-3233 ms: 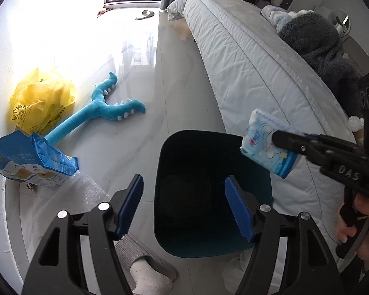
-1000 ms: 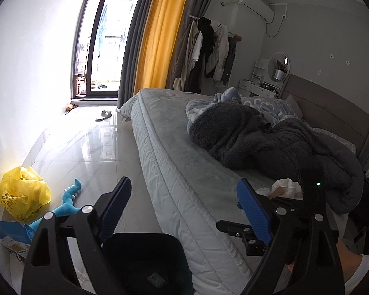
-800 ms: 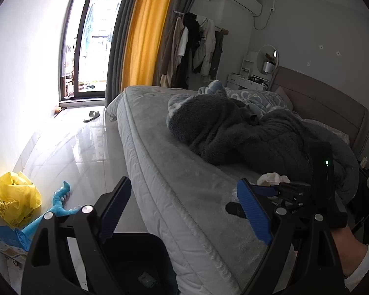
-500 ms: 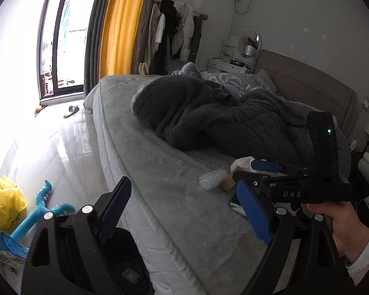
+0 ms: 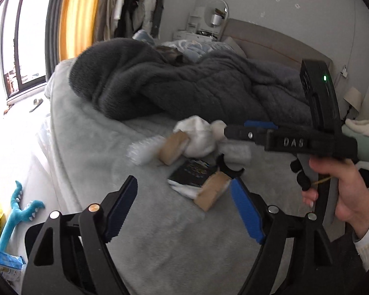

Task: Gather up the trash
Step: 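Grasp the brown tape roll with the left tool while the right tool grasps bubble wrap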

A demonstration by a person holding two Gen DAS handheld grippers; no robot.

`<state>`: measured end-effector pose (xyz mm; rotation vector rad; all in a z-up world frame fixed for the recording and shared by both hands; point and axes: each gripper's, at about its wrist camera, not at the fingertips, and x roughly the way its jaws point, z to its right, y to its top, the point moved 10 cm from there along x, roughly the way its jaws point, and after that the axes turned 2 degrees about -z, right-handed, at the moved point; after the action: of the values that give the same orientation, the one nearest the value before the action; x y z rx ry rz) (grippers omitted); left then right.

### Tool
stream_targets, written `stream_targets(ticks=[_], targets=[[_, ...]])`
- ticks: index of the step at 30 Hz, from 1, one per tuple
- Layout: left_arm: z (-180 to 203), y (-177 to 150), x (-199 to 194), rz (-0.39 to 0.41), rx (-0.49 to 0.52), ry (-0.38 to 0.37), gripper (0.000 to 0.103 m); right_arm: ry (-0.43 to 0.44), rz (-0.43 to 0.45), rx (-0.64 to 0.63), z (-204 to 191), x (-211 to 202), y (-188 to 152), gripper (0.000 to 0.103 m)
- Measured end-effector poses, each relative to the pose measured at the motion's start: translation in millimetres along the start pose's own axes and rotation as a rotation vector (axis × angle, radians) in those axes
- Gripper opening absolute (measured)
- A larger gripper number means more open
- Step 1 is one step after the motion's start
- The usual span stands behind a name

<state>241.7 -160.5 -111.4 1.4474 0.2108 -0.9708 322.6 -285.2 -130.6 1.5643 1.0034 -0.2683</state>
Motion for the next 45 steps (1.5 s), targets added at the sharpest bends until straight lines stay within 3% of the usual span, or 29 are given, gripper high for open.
stream_targets(ticks=[8, 18, 24, 32, 45], targets=[[26.3, -16.2, 34.7, -0.08, 0.042, -0.01, 0.066, -0.039, -0.025, 0.03, 36.1, -7.1, -16.7, 0.077], [24.6, -21.3, 64.3, -0.126, 0.013, 0.007, 0.046, -0.043, -0.069, 0.082, 63.2, -6.5, -33.3, 0.079], [20.3, -18.9, 64.7, -0.121, 0.009, 0.002, 0.037, -0.028, -0.104, 0.096, 65.3, 1.9, -40.5, 0.079], [15.3, -16.7, 56.8, -0.115, -0.008, -0.021, 0.017, -0.003, -0.126, 0.138, 64.2, 14.7, -46.8, 0.079], [7.8, -9.4, 30.8, -0.066, 0.002, -0.038, 0.007, 0.003, -0.166, 0.17, 55.6, 36.1, -47.6, 0.077]])
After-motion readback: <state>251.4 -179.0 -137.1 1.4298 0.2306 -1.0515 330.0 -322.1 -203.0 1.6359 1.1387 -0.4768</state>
